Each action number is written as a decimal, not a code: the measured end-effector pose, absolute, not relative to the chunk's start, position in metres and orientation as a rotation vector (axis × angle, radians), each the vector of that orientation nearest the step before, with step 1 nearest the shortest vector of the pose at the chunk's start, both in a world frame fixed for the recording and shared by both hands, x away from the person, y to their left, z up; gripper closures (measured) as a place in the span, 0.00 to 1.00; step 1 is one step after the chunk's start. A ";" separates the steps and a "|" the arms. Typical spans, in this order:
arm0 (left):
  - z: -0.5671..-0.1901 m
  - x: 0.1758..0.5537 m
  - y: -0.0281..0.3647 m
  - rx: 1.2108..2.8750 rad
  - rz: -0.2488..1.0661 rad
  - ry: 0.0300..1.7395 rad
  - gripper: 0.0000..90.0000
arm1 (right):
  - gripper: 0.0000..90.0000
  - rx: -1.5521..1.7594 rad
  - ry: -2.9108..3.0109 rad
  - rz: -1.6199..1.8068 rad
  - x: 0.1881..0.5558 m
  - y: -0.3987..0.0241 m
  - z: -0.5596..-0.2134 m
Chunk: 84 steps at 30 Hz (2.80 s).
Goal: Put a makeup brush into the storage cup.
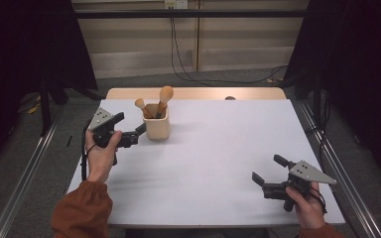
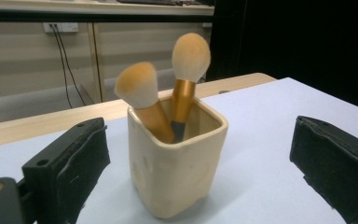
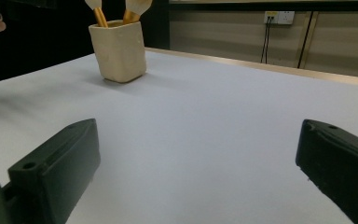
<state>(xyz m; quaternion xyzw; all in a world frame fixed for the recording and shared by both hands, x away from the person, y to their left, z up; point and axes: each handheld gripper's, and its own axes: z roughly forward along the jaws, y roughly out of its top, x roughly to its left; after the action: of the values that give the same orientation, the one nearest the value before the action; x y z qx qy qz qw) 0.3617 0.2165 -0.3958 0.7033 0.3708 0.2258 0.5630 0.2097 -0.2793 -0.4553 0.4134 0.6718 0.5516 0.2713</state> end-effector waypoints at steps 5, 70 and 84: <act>-0.397 0.354 0.218 1.663 0.537 0.861 0.04 | 0.00 1.111 1.809 1.484 0.210 -0.279 -0.455; -0.429 0.245 0.257 1.681 0.563 0.874 0.04 | 0.00 1.105 1.802 1.473 0.206 -0.280 -0.455; -0.431 0.242 0.255 1.677 0.542 0.867 0.04 | 0.00 1.106 1.806 1.476 0.208 -0.282 -0.455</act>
<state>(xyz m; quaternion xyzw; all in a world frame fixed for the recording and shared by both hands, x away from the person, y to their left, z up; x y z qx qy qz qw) 0.2418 0.2550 -0.4312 0.7100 0.3672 0.2296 0.5552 0.2081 -0.2825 -0.4554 0.4118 0.6723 0.5495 0.2765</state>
